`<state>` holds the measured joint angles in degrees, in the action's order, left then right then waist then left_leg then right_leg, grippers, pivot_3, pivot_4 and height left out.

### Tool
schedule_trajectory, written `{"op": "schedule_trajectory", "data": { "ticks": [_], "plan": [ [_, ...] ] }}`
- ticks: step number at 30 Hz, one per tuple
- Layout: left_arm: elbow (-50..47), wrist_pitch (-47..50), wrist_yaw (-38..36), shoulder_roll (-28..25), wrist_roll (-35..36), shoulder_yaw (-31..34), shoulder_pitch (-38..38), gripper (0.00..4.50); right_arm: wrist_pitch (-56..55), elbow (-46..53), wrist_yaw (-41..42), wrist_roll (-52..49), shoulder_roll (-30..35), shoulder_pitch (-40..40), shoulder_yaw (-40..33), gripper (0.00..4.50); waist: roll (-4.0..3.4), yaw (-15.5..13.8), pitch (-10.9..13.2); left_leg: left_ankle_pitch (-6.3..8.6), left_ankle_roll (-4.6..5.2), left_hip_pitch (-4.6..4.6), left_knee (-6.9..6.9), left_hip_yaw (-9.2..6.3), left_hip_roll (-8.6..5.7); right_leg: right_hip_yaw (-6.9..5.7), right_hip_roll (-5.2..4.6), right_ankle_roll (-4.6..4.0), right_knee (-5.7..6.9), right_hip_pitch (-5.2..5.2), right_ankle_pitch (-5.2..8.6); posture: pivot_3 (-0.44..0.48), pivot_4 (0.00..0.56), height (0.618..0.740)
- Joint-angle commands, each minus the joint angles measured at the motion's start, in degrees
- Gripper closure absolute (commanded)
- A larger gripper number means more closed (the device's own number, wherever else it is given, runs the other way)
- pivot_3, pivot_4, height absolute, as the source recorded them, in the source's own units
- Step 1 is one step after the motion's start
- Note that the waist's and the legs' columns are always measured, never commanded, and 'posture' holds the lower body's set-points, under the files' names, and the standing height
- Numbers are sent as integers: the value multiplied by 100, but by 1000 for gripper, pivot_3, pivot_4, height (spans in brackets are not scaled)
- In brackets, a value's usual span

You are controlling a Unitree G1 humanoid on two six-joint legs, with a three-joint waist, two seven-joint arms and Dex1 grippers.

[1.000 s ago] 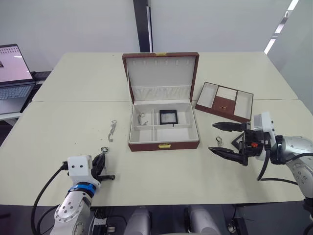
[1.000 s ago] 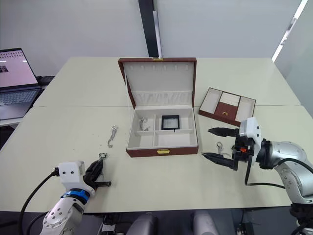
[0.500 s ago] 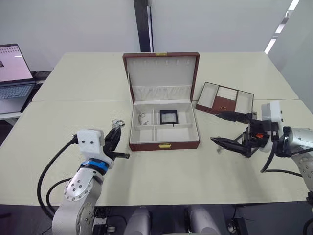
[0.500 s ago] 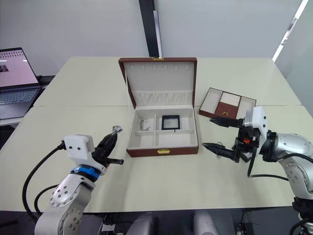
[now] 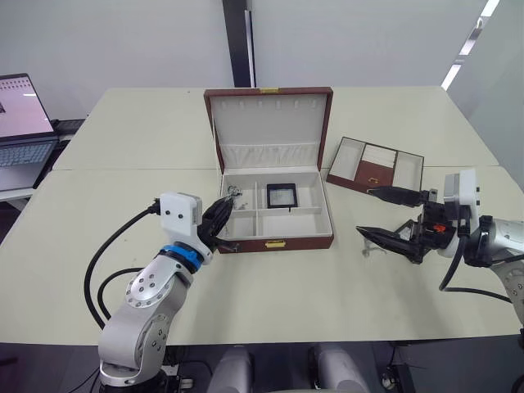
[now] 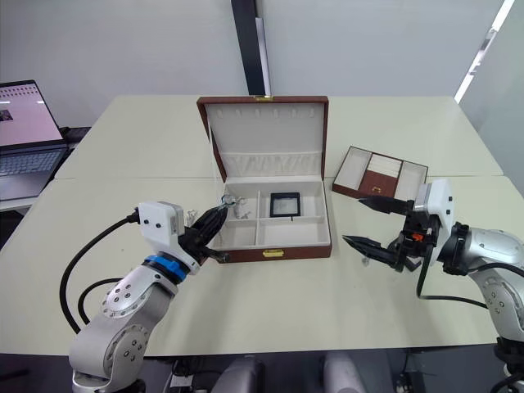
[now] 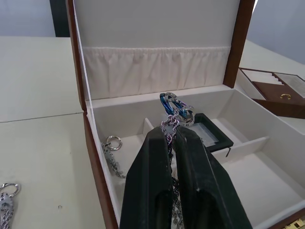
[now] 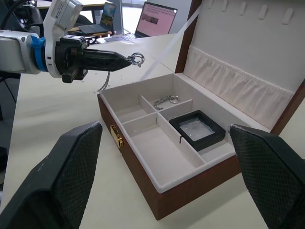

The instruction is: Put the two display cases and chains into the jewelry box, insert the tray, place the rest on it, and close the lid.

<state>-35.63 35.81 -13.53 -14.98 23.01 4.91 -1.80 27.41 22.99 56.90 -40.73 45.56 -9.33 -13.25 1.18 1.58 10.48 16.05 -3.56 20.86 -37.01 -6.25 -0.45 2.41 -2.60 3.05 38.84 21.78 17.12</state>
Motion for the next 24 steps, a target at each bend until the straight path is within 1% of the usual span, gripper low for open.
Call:
{"op": "schedule_trajectory", "data": {
  "ticks": [1, 7, 16, 20, 24],
  "plan": [
    [42, -113, -103, -57, -11, -50, 33, 4463, -58, 236, -69, -66, 24, 37, -206, 0, 1, 0, 0, 0, 0, 1, 0, 0, 0, 0, 0, 0, 0, 0, 0, 0, 150, 740],
    [327, -144, -165, -113, -129, -153, 185, 4463, -58, 248, -109, -64, 33, 69, -215, 0, 0, -2, 0, 0, 0, 1, 0, 0, 0, 0, 0, 0, -1, 0, 0, 0, 150, 740],
    [458, -245, -241, -42, -60, -113, 136, 4463, -65, 238, -124, -44, 51, 90, -229, 0, 1, -4, 0, 0, 0, 1, 0, 0, 0, 0, -1, 0, -1, 0, 0, 0, 150, 740],
    [460, -247, -293, -35, -23, -108, 100, 3425, -66, 231, -127, -38, 50, 80, -222, 0, 1, -3, 0, 0, 0, 1, 0, -1, 0, 0, -1, 0, -1, 0, 0, 0, 150, 740],
    [440, -212, -304, -39, 69, -77, 65, 2250, -68, 208, -126, -29, 49, 79, -221, 0, 1, -3, 0, 0, 0, 1, 0, -1, 0, 0, -1, 0, -1, 0, 0, 0, 150, 740]
  ]
}}
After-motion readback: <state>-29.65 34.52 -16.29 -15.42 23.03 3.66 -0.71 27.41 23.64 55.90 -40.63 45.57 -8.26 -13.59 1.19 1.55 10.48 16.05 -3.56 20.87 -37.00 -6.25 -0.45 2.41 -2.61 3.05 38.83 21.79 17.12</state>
